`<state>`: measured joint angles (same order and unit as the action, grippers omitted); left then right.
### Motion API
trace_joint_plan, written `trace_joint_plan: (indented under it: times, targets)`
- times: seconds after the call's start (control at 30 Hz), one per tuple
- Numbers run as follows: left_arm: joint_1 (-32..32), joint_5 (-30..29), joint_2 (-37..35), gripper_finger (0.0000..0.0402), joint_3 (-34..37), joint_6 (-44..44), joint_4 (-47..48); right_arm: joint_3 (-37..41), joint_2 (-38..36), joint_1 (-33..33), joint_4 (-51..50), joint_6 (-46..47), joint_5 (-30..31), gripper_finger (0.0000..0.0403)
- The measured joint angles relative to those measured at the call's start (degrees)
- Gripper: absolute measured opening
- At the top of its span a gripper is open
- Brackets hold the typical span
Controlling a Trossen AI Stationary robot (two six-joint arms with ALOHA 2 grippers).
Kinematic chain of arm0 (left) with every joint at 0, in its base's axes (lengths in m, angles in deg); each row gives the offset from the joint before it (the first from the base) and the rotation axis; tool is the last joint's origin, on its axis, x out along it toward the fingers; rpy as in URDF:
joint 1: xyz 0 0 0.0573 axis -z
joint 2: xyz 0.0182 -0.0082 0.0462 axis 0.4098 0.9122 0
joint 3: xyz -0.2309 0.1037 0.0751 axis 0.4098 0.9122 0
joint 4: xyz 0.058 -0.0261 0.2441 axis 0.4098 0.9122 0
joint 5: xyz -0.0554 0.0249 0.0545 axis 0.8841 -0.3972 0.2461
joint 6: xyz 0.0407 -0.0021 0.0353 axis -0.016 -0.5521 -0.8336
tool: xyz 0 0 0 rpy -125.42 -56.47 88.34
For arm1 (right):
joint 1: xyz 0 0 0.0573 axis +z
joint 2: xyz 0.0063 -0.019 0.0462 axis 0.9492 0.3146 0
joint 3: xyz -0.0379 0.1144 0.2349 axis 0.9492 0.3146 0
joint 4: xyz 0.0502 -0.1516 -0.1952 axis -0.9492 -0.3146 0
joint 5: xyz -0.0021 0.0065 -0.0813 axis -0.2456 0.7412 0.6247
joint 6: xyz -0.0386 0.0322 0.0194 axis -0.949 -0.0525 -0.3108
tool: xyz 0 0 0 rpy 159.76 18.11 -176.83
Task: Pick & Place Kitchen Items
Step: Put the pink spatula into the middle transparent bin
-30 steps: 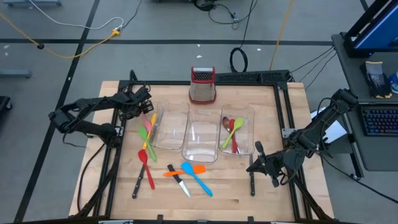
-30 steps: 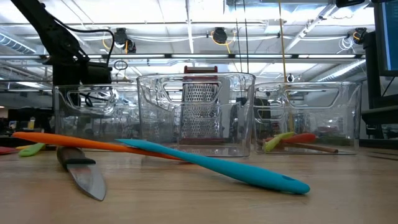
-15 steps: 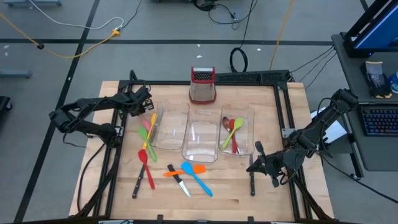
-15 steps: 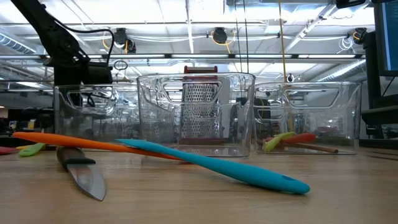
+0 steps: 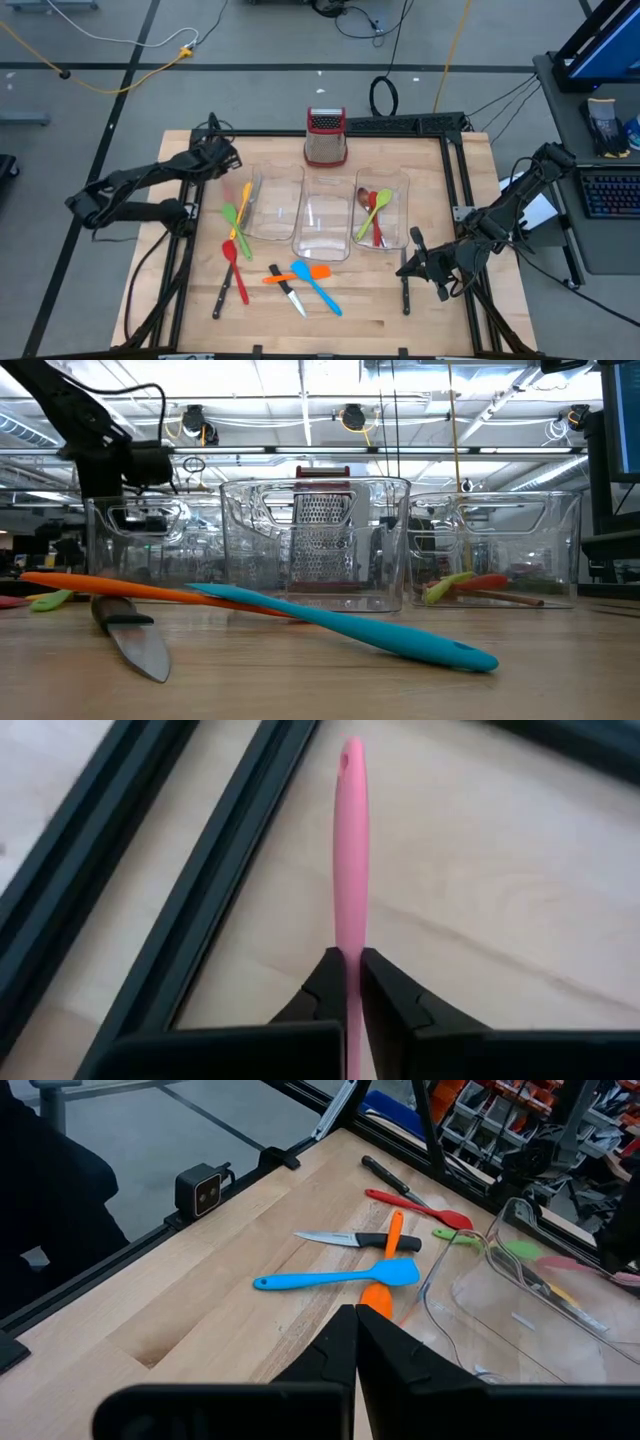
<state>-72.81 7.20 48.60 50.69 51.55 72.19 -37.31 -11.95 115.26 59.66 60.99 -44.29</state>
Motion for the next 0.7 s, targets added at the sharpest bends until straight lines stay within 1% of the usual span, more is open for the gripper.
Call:
trace_joint_plan:
  times: [0.27,0.4,0.57,0.7]
  targets:
    - [0.41,0.08,-9.24,0.0006,-0.15,-2.38,0.26,0.0,0.0,0.02,0.03,-0.09,0.07,0.0]
    - [0.91,0.39,-12.73,0.0003,-0.18,-3.83,0.54,0.0,0.0,0.0,0.02,-0.16,0.09,0.0]
    - [1.97,1.82,-16.0,0.0003,-0.21,-6.02,-0.22,0.0,0.0,0.01,0.02,-0.13,0.13,0.0]
    - [3.32,4.01,-19.64,0.0002,-0.22,-8.27,-3.43,0.0,0.0,0.0,0.02,-0.16,0.14,0.0]
